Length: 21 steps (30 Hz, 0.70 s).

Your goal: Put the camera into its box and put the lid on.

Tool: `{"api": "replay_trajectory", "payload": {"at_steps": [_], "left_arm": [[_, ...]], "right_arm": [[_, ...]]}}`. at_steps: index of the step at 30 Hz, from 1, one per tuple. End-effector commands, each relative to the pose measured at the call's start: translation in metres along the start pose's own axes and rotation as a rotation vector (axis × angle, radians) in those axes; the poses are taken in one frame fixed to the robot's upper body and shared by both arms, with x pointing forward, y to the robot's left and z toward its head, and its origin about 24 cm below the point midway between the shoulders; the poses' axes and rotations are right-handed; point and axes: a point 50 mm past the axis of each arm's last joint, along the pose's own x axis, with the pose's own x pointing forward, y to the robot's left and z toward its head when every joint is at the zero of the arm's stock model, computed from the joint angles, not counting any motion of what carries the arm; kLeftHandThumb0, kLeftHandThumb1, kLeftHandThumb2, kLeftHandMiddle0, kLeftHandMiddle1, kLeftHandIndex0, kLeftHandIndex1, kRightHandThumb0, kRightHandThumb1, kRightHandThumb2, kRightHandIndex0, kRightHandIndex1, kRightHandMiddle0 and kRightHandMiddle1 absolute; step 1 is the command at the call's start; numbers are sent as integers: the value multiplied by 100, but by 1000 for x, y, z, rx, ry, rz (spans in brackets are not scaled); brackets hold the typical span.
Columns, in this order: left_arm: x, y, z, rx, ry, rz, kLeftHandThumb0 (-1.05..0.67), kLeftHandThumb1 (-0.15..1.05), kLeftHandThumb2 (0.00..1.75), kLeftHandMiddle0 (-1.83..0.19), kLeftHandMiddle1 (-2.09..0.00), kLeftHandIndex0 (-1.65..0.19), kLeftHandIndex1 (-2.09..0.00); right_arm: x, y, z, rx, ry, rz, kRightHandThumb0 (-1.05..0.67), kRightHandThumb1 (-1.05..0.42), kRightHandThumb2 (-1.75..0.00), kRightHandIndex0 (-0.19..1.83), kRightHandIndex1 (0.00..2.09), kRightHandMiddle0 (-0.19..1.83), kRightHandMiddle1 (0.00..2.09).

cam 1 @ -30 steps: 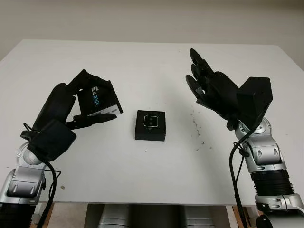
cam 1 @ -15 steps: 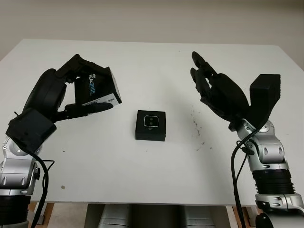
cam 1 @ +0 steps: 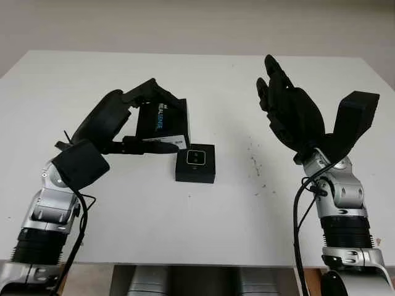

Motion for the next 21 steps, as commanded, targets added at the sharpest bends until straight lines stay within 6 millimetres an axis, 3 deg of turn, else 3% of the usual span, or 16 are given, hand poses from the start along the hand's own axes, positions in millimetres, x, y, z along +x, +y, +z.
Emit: {"api": "replay_trajectory", "payload": {"at_steps": [1, 10, 21], "left_arm": [[7, -6, 0, 9, -24, -6, -17, 96, 5, -37, -144, -37, -134], [6, -26, -25, 34, 23, -38, -14, 96, 5, -34, -148, -33, -136], [-6, -39, -38, 52, 73, -46, -14, 97, 5, -27, -158, -29, -139]], "right_arm": [[2, 1, 11, 5, -38, 12, -80, -105, -74, -19, 0, -19, 0], [5, -3, 19, 29, -68, -13, -80, -105, -72, -19, 0, -19, 0], [6, -2, 20, -12, -67, 6, -81, -105, -71, -19, 0, -19, 0]]}}
